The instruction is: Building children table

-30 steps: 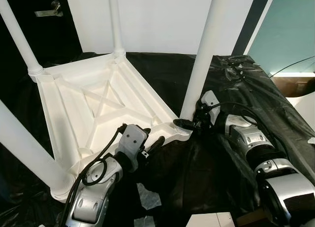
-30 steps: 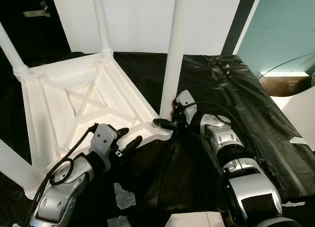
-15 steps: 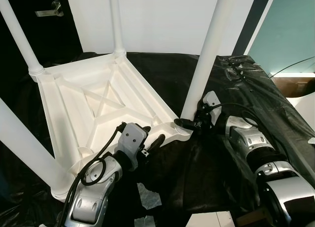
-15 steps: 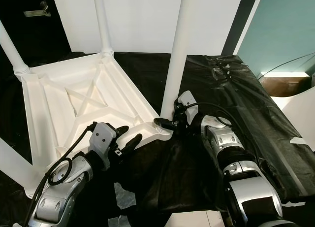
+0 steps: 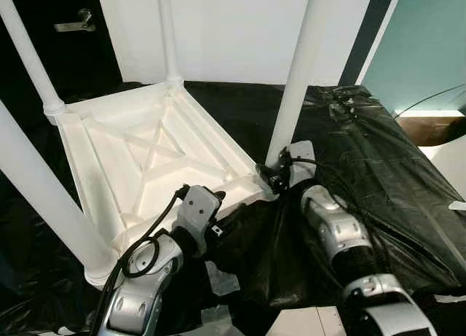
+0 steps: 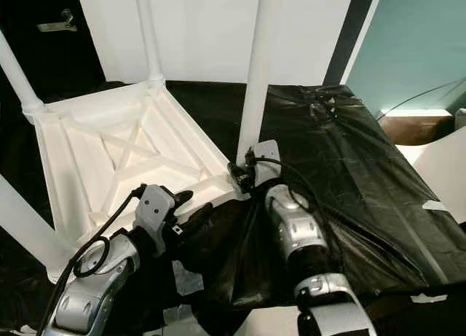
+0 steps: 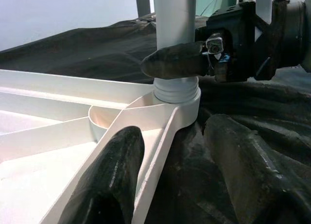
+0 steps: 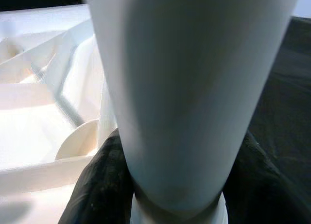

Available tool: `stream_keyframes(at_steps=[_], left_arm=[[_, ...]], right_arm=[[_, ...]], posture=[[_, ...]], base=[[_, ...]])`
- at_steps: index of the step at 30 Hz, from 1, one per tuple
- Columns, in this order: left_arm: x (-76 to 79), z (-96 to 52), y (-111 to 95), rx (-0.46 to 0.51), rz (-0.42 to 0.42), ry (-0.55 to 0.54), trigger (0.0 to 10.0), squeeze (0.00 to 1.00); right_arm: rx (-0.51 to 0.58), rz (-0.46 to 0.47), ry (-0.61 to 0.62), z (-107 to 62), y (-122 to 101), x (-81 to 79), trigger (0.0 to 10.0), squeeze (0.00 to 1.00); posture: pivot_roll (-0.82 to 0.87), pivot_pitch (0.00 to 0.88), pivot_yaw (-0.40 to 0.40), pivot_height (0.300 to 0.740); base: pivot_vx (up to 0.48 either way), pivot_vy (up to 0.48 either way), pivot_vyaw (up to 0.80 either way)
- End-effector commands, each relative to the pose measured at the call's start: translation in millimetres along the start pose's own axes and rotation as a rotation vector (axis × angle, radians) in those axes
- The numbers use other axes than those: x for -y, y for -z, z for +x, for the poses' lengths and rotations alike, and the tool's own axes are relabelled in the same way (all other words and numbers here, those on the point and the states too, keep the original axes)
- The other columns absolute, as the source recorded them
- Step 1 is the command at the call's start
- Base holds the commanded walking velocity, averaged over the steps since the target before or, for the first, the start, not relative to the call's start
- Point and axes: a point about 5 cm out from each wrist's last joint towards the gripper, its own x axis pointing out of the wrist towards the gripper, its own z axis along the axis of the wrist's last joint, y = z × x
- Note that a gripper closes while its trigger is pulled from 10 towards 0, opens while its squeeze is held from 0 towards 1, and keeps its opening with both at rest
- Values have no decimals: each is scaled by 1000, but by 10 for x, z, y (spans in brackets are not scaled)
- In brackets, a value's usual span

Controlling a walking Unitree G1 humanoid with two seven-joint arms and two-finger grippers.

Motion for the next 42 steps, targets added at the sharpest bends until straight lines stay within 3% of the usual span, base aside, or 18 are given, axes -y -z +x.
stream_keyframes(at_steps=[1, 15, 16, 18, 19, 25, 27, 28, 33, 34, 42], left_arm=[[30, 7, -12, 3, -19, -27, 10000, 0], [14, -8, -18, 1, -19, -28, 10000, 0], [10, -8, -17, 0, -17, -28, 10000, 0], [8, -9, -16, -1, -16, -28, 10000, 0], [2, -11, -12, -4, -14, -30, 10000, 0], [2, -18, -8, -7, -15, -31, 10000, 0], [6, -21, -2, -9, -15, -31, 10000, 0], [14, -16, 16, -13, -15, -36, 10000, 0], [28, -5, 33, -16, -17, -38, 10000, 0], [42, 1, 45, -18, -20, -35, 10000, 0], [73, 28, 52, -20, -23, -21, 10000, 0]], right_arm=[[-67, 38, 30, -42, 168, -41, 10000, 0], [-68, 40, 84, -108, 107, -90, 10000, 0], [-68, 35, 88, -114, 100, -80, 10000, 490], [-69, 32, 92, -121, 94, -75, 10000, 490], [-33, 24, 62, -132, 39, -45, 10000, 1000], [1, 21, 14, -157, -17, -13, 10000, 1000], [17, 12, -25, -181, -39, 19, 10000, 1000], [35, -2, -129, -221, -71, 110, 10000, 1000], [48, -32, -202, -229, -112, 193, 10000, 1000], [51, -36, -243, -219, -137, 232, 10000, 0], [47, -68, -373, -137, -224, 339, 10000, 0]], posture=[[185, 0, -71, 740], [183, 0, -64, 740], [182, 0, -63, 740], [182, 0, -63, 740], [182, 0, -63, 740], [182, 0, -60, 740], [182, 0, -60, 740], [181, 0, -57, 740], [180, 0, -55, 740], [179, 0, -51, 740], [179, 0, -42, 740]], base=[[0, 0, 0], [0, 0, 0], [0, 0, 0], [0, 0, 0], [0, 0, 0], [0, 0, 0], [0, 0, 0], [0, 0, 0], [0, 0, 0], [0, 0, 0], [0, 0, 0]])
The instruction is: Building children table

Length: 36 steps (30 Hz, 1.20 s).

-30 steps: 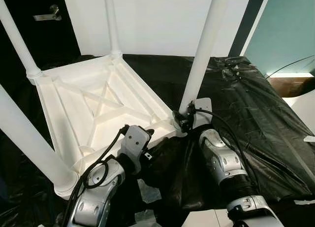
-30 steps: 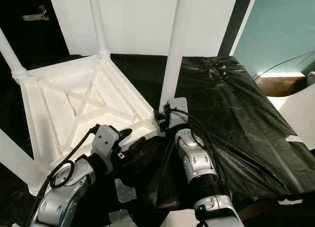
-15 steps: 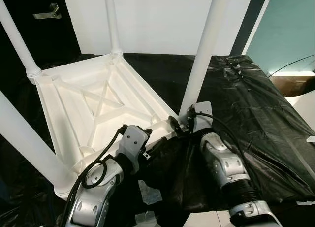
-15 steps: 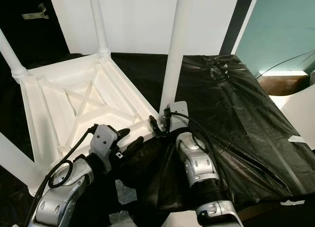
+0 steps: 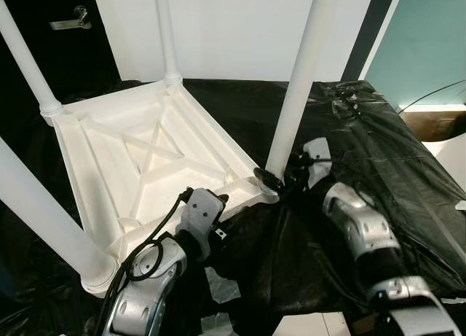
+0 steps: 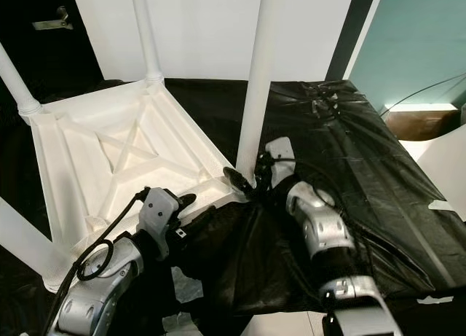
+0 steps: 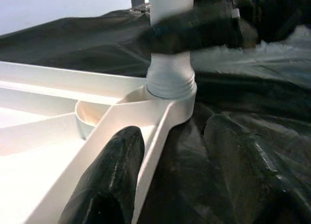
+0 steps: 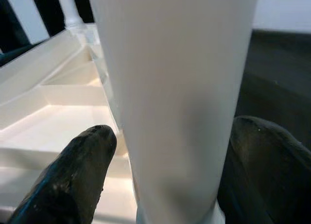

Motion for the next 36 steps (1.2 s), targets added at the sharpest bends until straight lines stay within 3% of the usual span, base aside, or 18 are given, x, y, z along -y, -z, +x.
stream_keyframes(at_steps=[1, 3, 10, 11, 14, 15, 26, 27, 32, 33, 36], left_arm=[[-14, 8, 23, -9, -1, -46, 10000, 0], [-30, 16, 14, -8, 4, -43, 10000, 0], [-61, 15, 0, -7, 11, -46, 10000, 0], [-63, 14, -3, -7, 11, -49, 10000, 0], [-63, 13, -4, -6, 11, -51, 10000, 0], [-67, 7, -4, -6, 10, -56, 10000, 0], [-67, -7, -9, -1, 8, -68, 10000, 0], [-71, -6, -13, 0, 6, -68, 10000, 0], [-72, -6, -15, 2, 4, -69, 10000, 0], [-62, -7, -16, 3, 1, -70, 10000, 0], [-60, -6, -15, 3, -1, -69, 10000, 0]], right_arm=[[-2, 14, -9, -12, 35, 5, 10000, 0], [-52, -31, -95, 38, 48, 72, 10000, 0], [-138, -89, -204, 79, 93, 134, 10000, 0], [-164, -111, -229, 77, 108, 144, 745, 0], [-181, -125, -243, 74, 117, 151, 745, 0], [-195, -134, -254, 69, 121, 169, 0, 0], [-216, -135, -283, 38, 146, 237, 0, 0], [-211, -111, -271, 46, 156, 232, 10000, 0], [-207, -105, -266, 53, 157, 228, 10000, 0], [-211, -93, -187, 95, 222, 180, 10000, 0], [-201, -80, -140, 120, 244, 151, 10000, 0]], posture=[[179, 0, -42, 740], [184, 0, -33, 740], [190, 0, -27, 740], [190, 0, -27, 740], [190, 0, -27, 740], [197, 0, -28, 740], [199, 0, -32, 740], [197, 0, -32, 740], [197, 0, -32, 740], [197, 0, -38, 740], [197, 0, -38, 740]], base=[[0, 0, 0], [0, 0, 0], [0, 0, 0], [0, 0, 0], [0, 0, 0], [0, 0, 0], [0, 0, 0], [0, 0, 0], [0, 0, 0], [0, 0, 0], [0, 0, 0]])
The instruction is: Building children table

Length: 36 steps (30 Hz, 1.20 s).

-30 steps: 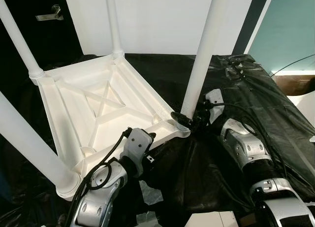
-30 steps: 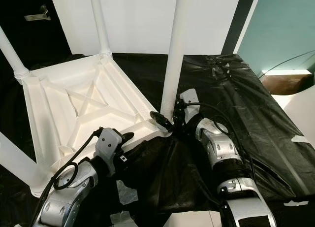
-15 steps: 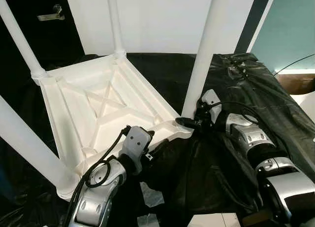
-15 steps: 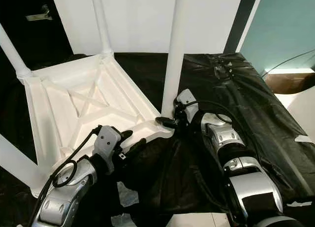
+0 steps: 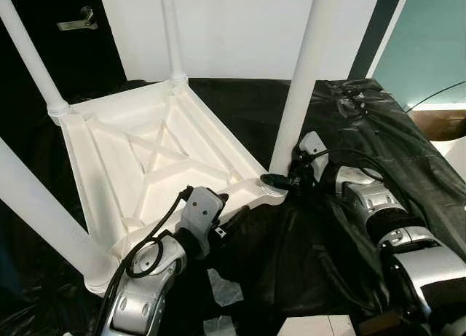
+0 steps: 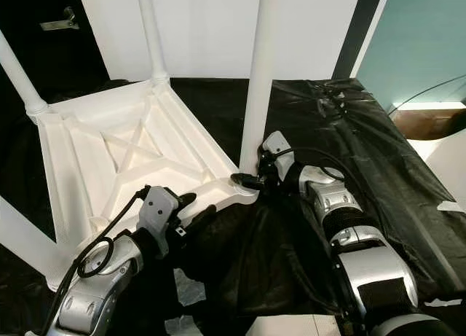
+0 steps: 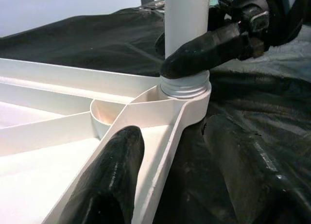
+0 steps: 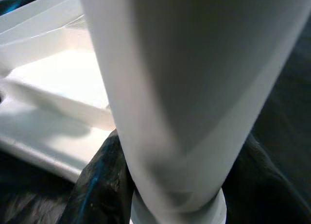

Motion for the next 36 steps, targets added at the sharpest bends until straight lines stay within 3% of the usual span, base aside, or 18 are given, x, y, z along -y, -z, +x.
stream_keyframes(at_steps=[1, 6, 9, 12, 15, 19, 33, 34, 36], left_arm=[[-19, -12, 8, -5, -4, -57, 10000, 0], [-28, -4, -6, 0, -7, -64, 10000, 0], [-28, -4, -6, 0, -7, -64, 10000, 0], [-13, 18, -22, 7, -12, -64, 10000, 0], [11, 30, -34, 12, -17, -55, 10000, 0], [34, 35, -42, 13, -23, -43, 10000, 0], [59, 41, -60, 14, -26, -35, 10000, 0], [63, 39, -63, 14, -27, -33, 10000, 0], [67, 37, -65, 15, -27, -33, 10000, 0]], right_arm=[[-34, 46, 68, 31, 125, -56, 10000, 0], [-28, 115, 217, 107, 188, -180, 10000, 0], [-28, 115, 217, 107, 188, -180, 10000, 0], [-12, 183, 454, 154, 260, -375, 10000, 0], [0, 280, 607, 161, 299, -444, 10000, 0], [15, 337, 638, 178, 263, -520, 10000, 0], [45, 315, 652, 132, 104, -623, 10000, 0], [58, 309, 641, 122, 81, -611, 10000, 1000], [72, 310, 629, 112, 62, -601, 10000, 1000]], posture=[[197, 0, -38, 740], [192, 0, -53, 740], [192, 0, -53, 740], [188, 0, -60, 740], [187, 0, -63, 740], [176, 2, -57, 740], [171, 18, -60, 740], [173, 23, -61, 740], [173, 23, -61, 740]], base=[[0, 0, 0], [0, 0, 0], [0, 0, 0], [0, 0, 0], [0, 0, 0], [0, 0, 0], [0, 0, 0], [0, 0, 0], [0, 0, 0]])
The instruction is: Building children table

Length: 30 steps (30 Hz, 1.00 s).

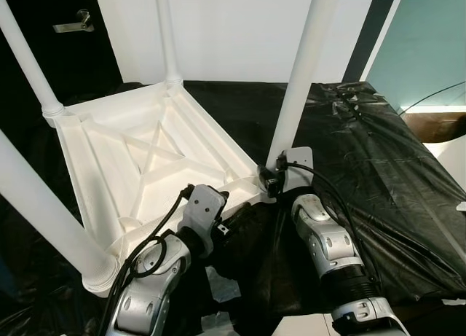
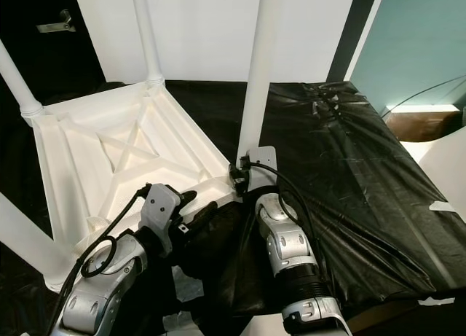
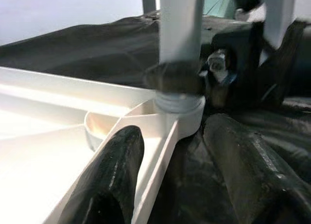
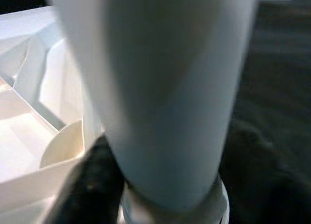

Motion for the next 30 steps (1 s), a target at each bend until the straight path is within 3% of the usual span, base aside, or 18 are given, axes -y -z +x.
stream_keyframes(at_steps=[1, 6, 8, 9, 12, 13, 14, 16, 24, 30], left_arm=[[7, 2, 6, -6, -14, -24, 10000, 0], [10, -19, 10, -8, -15, -28, 10000, 0], [4, -34, 10, -10, -14, -32, 10000, 0], [1, -40, 9, -11, -13, -34, 10000, 0], [-1, -44, 8, -12, -13, -35, 10000, 0], [-3, -50, 8, -14, -12, -35, 10000, 0], [-3, -50, 8, -14, -12, -35, 10000, 0], [-6, -64, 5, -17, -10, -34, 10000, 0], [-32, -59, -13, -15, -4, -40, 10000, 0], [-48, -45, -29, -11, 2, -44, 10000, 0]], right_arm=[[-11, 20, -24, -21, 20, 16, 10000, 1000], [38, 12, -140, -66, -87, 126, 10000, 1000], [42, -19, -248, -103, -105, 235, 10000, 1000], [36, -31, -288, -108, -102, 286, 10000, 455], [33, -39, -313, -113, -101, 320, 10000, 455], [22, -58, -354, -114, -96, 357, 10000, 0], [22, -58, -354, -114, -96, 357, 10000, 0], [0, -127, -474, -106, -108, 456, 10000, 0], [-55, -209, -628, 1, -181, 587, 10000, 0], [-81, -279, -689, 121, -229, 568, 10000, 0]], posture=[[176, 27, -62, 740], [181, 29, -62, 740], [181, 29, -62, 740], [184, 29, -60, 740], [184, 29, -60, 740], [185, 29, -57, 740], [185, 29, -57, 740], [187, 29, -55, 740], [189, 21, -53, 740], [195, 11, -56, 740]], base=[[0, 0, 0], [0, 0, 0], [0, 0, 0], [0, 0, 0], [0, 0, 0], [0, 0, 0], [0, 0, 0], [0, 0, 0], [0, 0, 0], [0, 0, 0]])
